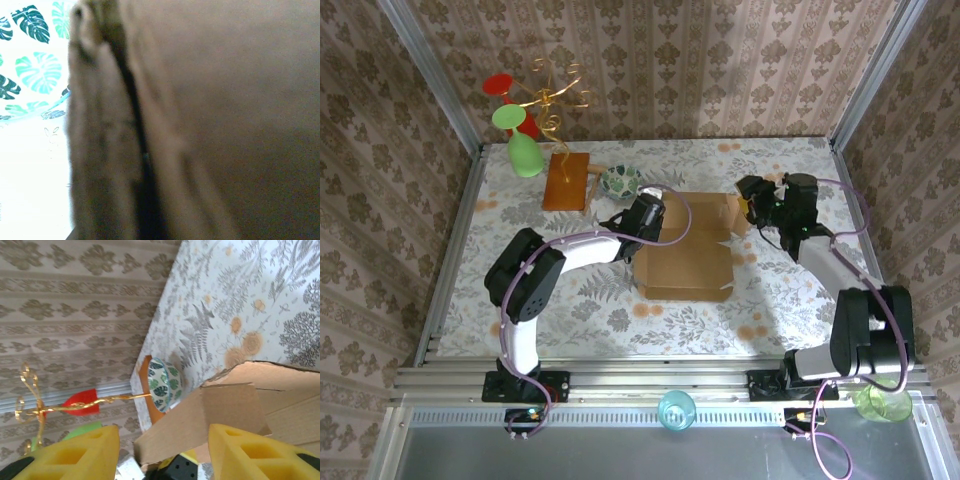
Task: Fold the paper box
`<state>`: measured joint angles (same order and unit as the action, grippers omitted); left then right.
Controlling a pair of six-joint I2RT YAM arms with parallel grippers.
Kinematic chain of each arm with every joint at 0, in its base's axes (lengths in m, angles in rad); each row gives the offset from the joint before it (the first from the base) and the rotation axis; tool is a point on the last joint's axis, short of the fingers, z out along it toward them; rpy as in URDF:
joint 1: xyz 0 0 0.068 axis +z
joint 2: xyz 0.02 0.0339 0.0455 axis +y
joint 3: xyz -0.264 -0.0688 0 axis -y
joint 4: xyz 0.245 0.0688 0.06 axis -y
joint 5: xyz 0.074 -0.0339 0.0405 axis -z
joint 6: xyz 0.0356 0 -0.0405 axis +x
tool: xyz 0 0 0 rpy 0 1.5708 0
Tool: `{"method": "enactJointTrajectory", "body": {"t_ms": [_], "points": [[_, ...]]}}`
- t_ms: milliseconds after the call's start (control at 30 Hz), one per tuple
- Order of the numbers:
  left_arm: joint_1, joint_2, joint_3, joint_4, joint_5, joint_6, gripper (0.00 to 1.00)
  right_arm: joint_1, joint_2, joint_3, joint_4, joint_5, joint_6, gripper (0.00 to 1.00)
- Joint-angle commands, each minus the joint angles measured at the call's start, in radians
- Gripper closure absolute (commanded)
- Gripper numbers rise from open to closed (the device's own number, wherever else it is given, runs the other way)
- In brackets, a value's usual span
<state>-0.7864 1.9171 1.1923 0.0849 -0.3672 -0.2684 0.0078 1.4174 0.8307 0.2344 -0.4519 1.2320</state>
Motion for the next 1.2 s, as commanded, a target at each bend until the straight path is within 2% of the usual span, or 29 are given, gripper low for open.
{"method": "enactJointTrajectory", "body": {"t_ms": [0,367,567,667,767,900,1167], "points": [[0.0,-0.026,-0.008,-0.044,-0.02,0.0,1.0,0.023,0.043,0.043,-0.047,0.003,-0.035,0.5],[0.007,-0.021,-0.013,-0.061,-0.003,-0.024,1.0,0.05,0.141,0.052,0.045,-0.049,-0.001,0.47],[0.032,-0.021,0.018,-0.133,0.0,-0.047,1.0,0.021,0.023,-0.014,-0.052,0.011,-0.062,0.42],[0.045,-0.027,0.026,-0.165,-0.003,-0.056,1.0,-0.008,-0.064,-0.112,-0.022,0.033,-0.067,0.44],[0.059,-0.03,0.034,-0.199,0.011,-0.069,1.0,-0.008,-0.087,-0.174,-0.015,0.02,-0.094,0.45],[0.07,-0.021,0.066,-0.255,0.036,-0.083,1.0,-0.006,-0.034,-0.244,0.09,-0.014,-0.077,0.45],[0.074,-0.009,0.089,-0.278,0.055,-0.084,1.0,0.041,0.137,-0.215,0.143,-0.005,-0.118,0.43]]}}
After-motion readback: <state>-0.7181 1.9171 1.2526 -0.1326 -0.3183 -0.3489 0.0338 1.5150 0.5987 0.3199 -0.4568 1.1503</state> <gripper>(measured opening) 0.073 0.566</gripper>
